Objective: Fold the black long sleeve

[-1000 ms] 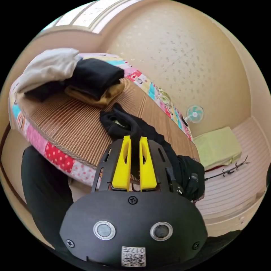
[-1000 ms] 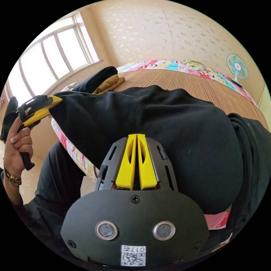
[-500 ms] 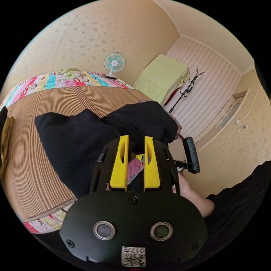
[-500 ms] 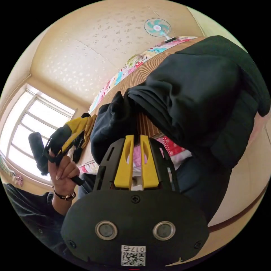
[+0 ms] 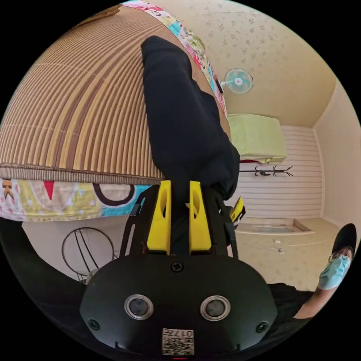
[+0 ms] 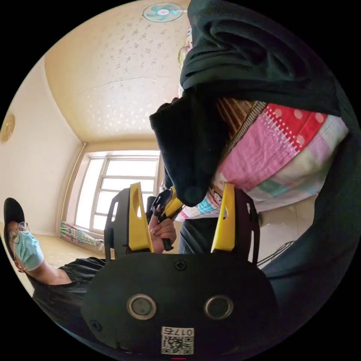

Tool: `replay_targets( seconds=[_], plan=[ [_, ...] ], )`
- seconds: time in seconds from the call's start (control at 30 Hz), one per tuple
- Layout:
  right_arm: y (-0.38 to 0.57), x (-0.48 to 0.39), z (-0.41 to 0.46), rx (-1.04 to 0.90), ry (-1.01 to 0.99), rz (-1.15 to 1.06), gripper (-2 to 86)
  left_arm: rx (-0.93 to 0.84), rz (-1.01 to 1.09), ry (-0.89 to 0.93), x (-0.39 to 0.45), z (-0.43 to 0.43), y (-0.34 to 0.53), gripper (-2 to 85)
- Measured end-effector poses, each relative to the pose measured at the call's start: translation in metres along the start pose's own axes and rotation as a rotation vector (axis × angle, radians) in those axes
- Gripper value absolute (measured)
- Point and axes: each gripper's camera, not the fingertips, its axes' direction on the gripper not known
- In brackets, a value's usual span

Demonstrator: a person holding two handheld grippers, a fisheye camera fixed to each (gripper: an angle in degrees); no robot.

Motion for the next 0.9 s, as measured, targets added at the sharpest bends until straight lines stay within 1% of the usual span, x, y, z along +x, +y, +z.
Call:
replay_targets(
  seconds=[0.1, 0.13, 0.17, 0.2, 0.23, 0.27, 0.33, 0.37, 0.43, 0.47, 0.53, 0.6, 0.67, 0.7, 0.73, 0.77, 0.83, 0.87, 0.9],
  plan=[
    [-0.005, 0.012, 0.01, 0.011, -0.072, 0.035, 26.2, -0.122, 0.224, 0.001, 0.046, -0.002, 0.034, 5.5],
    [-0.008, 0.014, 0.016, -0.007, -0.138, 0.035, 23.0, -0.168, 0.313, -0.016, 0.065, -0.002, 0.053, 5.3],
    [-0.009, 0.014, 0.021, -0.026, -0.18, 0.037, 21.3, -0.181, 0.36, -0.022, 0.075, -0.003, 0.064, 5.3],
    [-0.009, 0.014, 0.029, -0.07, -0.237, 0.043, 16.6, -0.158, 0.441, -0.053, 0.091, -0.011, 0.085, 5.4],
    [-0.006, 0.008, 0.031, -0.075, -0.287, 0.012, 13.5, -0.102, 0.519, -0.115, 0.105, -0.025, 0.101, 5.5],
    [-0.005, 0.003, 0.031, -0.082, -0.304, -0.001, 12.8, -0.082, 0.556, -0.132, 0.111, -0.032, 0.107, 5.7],
    [-0.004, -0.035, 0.026, -0.07, -0.328, -0.156, 11.1, -0.033, 0.677, -0.099, 0.131, -0.062, 0.12, 6.6],
    [-0.006, -0.048, 0.024, -0.066, -0.328, -0.211, 11.0, -0.024, 0.701, -0.075, 0.134, -0.068, 0.123, 6.8],
    [-0.027, -0.1, 0.009, -0.072, -0.336, -0.414, 10.6, 0.015, 0.775, 0.02, 0.143, -0.088, 0.129, 9.9],
    [-0.035, -0.112, 0.002, -0.071, -0.342, -0.455, 10.5, 0.029, 0.78, 0.019, 0.145, -0.092, 0.13, 10.5],
    [-0.072, -0.157, -0.035, -0.021, -0.342, -0.59, 10.6, 0.075, 0.796, -0.039, 0.147, -0.099, 0.131, 11.3],
    [-0.101, -0.182, -0.07, 0.052, -0.329, -0.637, 10.7, 0.066, 0.787, -0.07, 0.146, -0.099, 0.126, 11.4],
    [-0.126, -0.198, -0.109, 0.147, -0.262, -0.664, 11.0, 0.055, 0.749, -0.051, 0.141, -0.101, 0.118, 11.9],
    [-0.141, -0.203, -0.136, 0.201, -0.175, -0.672, 11.2, 0.055, 0.72, -0.016, 0.136, -0.103, 0.113, 12.0],
    [-0.158, -0.2, -0.164, 0.243, -0.08, -0.635, 11.8, 0.06, 0.697, 0.017, 0.131, -0.105, 0.11, 12.1],
    [-0.165, -0.194, -0.18, 0.276, -0.036, -0.594, 12.0, 0.062, 0.684, 0.026, 0.128, -0.106, 0.108, 12.1],
    [-0.175, -0.152, -0.24, 0.44, 0.162, -0.385, 13.8, 0.076, 0.622, -0.008, 0.115, -0.109, 0.101, 12.4],
    [-0.172, -0.14, -0.253, 0.47, 0.235, -0.315, 14.2, 0.083, 0.608, -0.024, 0.112, -0.11, 0.1, 12.5],
    [-0.161, -0.116, -0.272, 0.507, 0.395, -0.144, 14.7, 0.1, 0.576, -0.056, 0.105, -0.113, 0.097, 12.5]
  ],
)
